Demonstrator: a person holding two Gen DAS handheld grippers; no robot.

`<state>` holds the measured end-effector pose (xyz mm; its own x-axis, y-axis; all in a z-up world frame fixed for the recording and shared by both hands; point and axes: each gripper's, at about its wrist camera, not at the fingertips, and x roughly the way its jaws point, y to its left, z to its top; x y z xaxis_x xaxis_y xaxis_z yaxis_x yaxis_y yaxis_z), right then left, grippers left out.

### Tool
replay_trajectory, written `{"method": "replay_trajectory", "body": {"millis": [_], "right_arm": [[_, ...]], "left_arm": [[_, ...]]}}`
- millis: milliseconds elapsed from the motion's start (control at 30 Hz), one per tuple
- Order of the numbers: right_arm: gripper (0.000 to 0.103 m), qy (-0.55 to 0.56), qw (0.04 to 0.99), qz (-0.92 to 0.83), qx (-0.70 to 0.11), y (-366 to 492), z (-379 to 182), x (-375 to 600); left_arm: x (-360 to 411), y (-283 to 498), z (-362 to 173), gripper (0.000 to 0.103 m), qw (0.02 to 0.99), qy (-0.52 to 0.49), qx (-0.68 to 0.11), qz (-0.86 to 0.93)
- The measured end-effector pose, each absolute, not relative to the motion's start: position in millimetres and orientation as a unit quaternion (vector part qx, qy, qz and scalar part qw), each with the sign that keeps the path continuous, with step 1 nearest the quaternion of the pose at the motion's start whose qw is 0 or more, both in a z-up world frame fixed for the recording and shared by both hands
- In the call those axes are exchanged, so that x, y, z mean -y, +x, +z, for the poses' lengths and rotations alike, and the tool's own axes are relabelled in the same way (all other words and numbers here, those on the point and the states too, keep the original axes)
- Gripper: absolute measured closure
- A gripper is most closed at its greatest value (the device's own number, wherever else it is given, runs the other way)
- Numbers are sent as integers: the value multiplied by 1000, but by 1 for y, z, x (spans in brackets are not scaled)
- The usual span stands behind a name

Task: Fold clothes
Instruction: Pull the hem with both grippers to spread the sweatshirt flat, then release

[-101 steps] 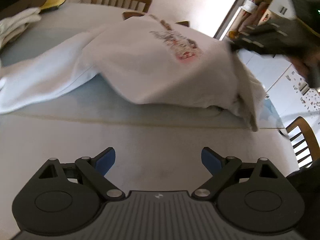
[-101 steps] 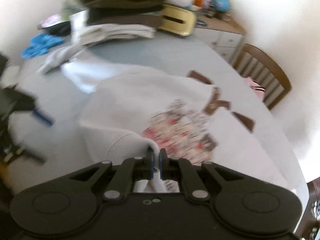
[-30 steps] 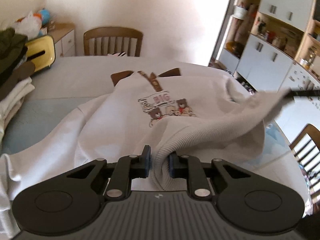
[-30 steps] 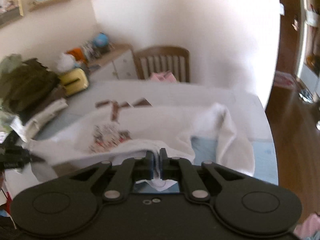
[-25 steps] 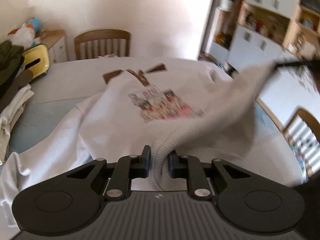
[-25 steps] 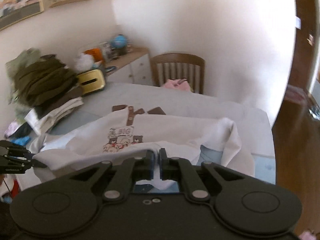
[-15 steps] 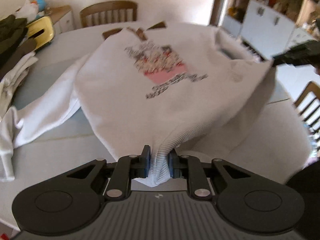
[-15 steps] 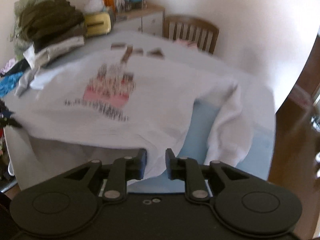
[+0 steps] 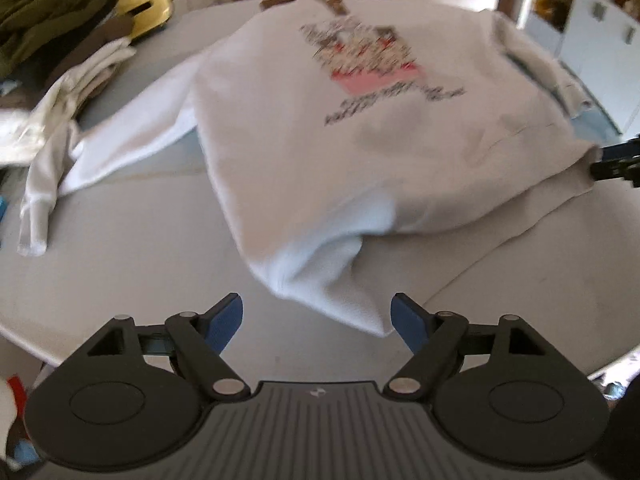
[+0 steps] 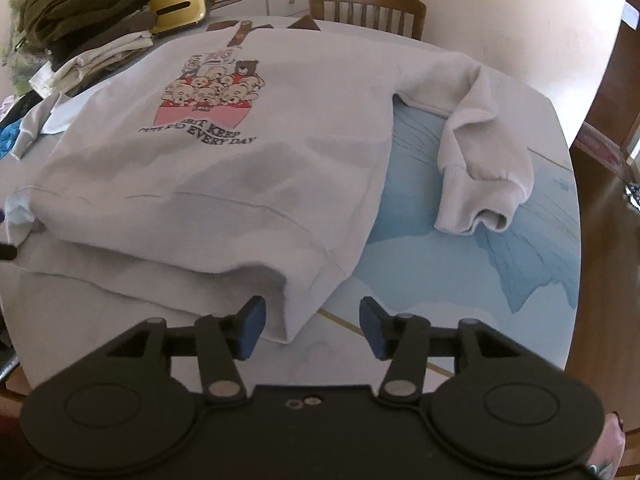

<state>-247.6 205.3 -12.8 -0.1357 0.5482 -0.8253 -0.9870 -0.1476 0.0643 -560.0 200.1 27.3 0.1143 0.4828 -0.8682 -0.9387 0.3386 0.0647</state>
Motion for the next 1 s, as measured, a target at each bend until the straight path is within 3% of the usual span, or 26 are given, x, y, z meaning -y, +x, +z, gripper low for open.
{"method": "replay_trajectory", "body": {"millis": [333, 400, 467, 633, 733, 867, 1000], "right_arm": [[0, -315, 566, 680, -344, -249, -23, -208], [0, -305, 570, 682, -343, -240, -18, -204], [0, -290, 568, 694, -334, -228, -5, -194], [0, -283, 550, 721, -312, -211, 24, -162], [0, -318, 537, 717, -311, -212, 10, -158], [0, -351, 520, 710, -320, -210, -4, -153], [0, -361, 505, 722, -306, -197, 9, -140]], "left_arm": [[-198, -543, 4, 23, 661, -208, -412, 592], [-200, -552, 5, 51, 651, -192, -409, 610], [-203, -570, 5, 57, 643, -205, -396, 622], [-189, -601, 23, 54, 669, -247, -363, 600], [-176, -598, 18, 41, 695, -274, -369, 553], [-168, -596, 2, 40, 696, -302, -395, 518], [-160, -606, 6, 28, 707, -300, -419, 484]]}}
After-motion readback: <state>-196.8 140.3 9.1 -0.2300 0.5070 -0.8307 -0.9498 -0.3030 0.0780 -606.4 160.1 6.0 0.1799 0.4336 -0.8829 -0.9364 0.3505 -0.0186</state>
